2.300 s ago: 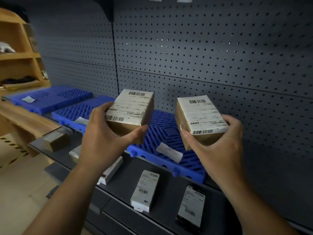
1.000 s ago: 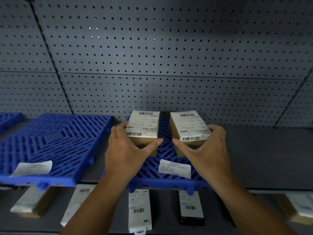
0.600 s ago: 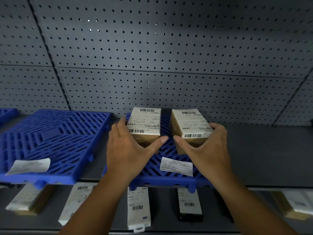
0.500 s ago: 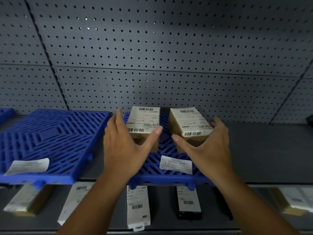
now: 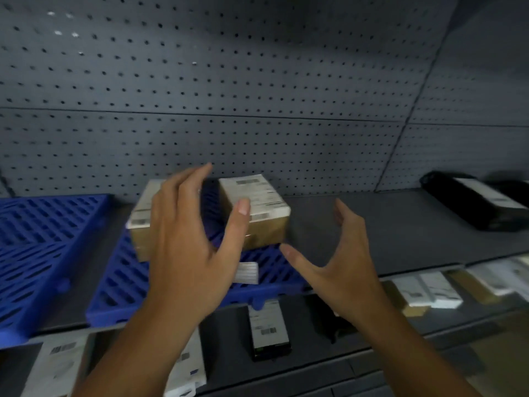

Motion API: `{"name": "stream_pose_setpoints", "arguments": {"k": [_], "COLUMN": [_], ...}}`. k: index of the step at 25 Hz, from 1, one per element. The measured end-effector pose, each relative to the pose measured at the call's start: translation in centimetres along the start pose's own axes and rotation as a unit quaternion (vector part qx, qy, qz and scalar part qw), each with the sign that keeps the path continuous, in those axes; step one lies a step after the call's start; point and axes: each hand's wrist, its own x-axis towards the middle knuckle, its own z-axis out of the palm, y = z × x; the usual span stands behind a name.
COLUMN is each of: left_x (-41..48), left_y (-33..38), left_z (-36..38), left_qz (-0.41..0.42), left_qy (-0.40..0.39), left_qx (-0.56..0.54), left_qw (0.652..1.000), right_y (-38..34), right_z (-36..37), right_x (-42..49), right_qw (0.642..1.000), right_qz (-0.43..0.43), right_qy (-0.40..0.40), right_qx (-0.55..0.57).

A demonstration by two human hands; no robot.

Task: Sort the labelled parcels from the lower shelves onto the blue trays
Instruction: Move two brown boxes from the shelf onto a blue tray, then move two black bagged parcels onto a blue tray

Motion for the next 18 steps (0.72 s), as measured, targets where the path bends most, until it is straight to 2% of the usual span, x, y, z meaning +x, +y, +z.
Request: {"name": "stream_pose_setpoints", "arguments": {"k": [3, 11, 18], "left_x": [-0.5, -4.4, -7.3], "left_y": [4.3, 18.9, 27.8], "left_z": [4.4, 22.2, 36.5], "left_qz": [0.036, 0.080, 0.074], "left_qy": [-0.056, -0.163, -0.235], "left_qx": [-0.025, -0.110, -0.147], "left_qw": [0.998, 0.977, 0.958], "right_y": [3.3, 17.2, 28.1], "right_z": [-4.9, -23.4, -36.1], "right_x": [0.0, -0.8, -0.3], "right_qw": [0.999, 0.987, 0.971], "right_qz": [0.016, 0.061, 0.112], "right_qy": [0.031, 0.129, 0.174], "right_qx": [-0.023, -0.074, -0.116]}}
